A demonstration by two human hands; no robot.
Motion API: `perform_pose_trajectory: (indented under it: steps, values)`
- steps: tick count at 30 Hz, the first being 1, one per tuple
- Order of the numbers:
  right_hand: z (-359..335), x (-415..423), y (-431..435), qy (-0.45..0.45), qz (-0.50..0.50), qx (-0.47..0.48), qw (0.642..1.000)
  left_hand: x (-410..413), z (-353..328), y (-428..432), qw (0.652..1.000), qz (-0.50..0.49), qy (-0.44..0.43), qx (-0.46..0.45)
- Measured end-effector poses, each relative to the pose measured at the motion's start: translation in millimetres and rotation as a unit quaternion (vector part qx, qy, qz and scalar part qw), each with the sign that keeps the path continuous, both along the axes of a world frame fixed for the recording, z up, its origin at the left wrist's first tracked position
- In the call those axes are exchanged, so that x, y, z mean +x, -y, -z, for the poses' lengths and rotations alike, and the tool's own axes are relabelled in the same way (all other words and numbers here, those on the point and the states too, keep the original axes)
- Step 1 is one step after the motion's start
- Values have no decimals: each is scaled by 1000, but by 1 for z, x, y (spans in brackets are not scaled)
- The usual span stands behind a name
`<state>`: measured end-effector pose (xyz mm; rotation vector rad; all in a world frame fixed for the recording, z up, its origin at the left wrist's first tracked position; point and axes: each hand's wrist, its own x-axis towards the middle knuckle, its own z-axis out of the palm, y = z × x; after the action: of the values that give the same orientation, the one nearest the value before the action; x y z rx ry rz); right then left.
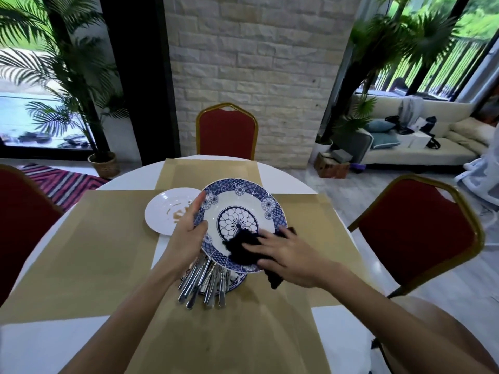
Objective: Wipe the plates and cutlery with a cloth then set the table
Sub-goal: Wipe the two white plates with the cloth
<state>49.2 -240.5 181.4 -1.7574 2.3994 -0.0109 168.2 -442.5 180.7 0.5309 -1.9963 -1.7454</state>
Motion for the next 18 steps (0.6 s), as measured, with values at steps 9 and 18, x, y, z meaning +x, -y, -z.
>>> perform_pose_trajectory:
  steps: [9, 18]
  values:
    - [15, -57, 11, 204, 313, -278, 885, -15, 12, -17, 998, 32, 21, 40]
    - [70, -7, 23, 336, 502, -372, 705, -34, 36, -41, 996, -68, 35, 38]
